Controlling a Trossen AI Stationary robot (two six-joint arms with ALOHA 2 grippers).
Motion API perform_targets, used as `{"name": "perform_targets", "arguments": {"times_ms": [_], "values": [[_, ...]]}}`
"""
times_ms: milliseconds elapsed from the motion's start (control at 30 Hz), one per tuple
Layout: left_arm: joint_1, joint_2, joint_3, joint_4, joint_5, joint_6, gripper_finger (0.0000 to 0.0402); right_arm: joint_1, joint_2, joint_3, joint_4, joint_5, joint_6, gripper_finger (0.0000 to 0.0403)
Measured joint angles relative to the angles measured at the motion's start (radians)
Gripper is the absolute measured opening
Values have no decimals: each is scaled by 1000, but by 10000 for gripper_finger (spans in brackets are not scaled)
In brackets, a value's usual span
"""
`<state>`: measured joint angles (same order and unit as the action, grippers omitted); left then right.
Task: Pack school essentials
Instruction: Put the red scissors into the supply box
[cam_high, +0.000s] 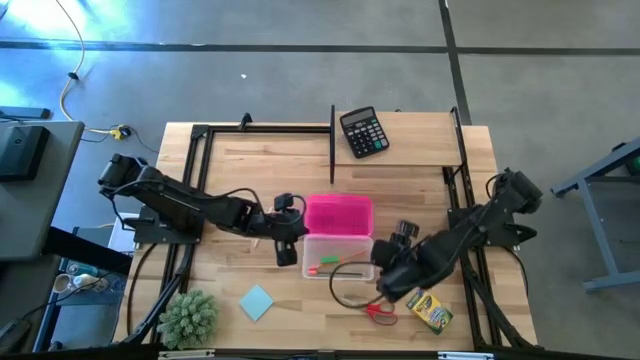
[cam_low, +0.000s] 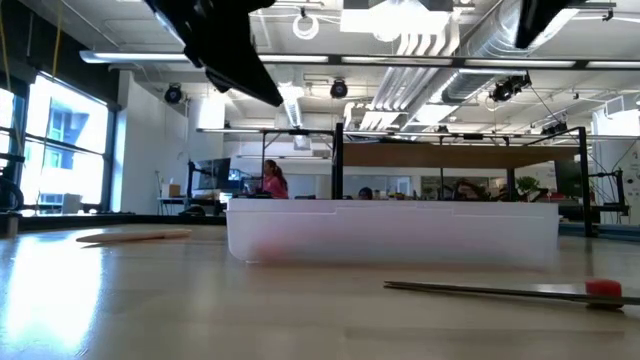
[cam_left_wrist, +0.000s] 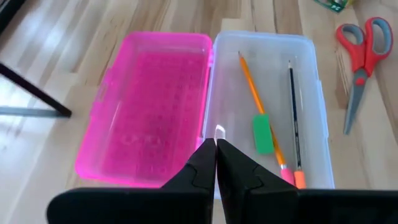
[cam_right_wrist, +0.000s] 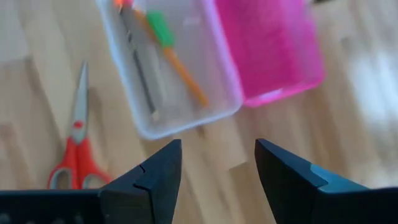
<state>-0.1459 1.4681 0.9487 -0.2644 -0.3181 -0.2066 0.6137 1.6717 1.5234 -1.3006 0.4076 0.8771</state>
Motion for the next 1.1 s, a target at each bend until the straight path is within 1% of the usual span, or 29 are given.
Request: {"name": "perform_targets", "arguments": {"times_ms": [167,333,567,667,767,900,1000,1100], "values": [[0,-45,-66,30,0,-18,5,64,71,0,9,-48,88,193],[0,-71,-86,26,1,-27,5,125,127,0,41,-91,165,193],[0,-77,-86,39,5,-27,5,188,181,0,205,-189,191,193],[0,-77,-86,42,18,-27,5,208,197,0,243,-219,188,193],[-1,-77,-86,48,27,-30,5,224,205,0,232,-209,175,193],[-5,-77,-86,54,27,-30,5,226,205,0,148,-184,141,193],[-5,-76,-86,53,27,-30,5,208,205,0,62,-182,99,193],[-5,-76,-86,53,27,-27,5,176,205,0,-6,-208,48,193]]}}
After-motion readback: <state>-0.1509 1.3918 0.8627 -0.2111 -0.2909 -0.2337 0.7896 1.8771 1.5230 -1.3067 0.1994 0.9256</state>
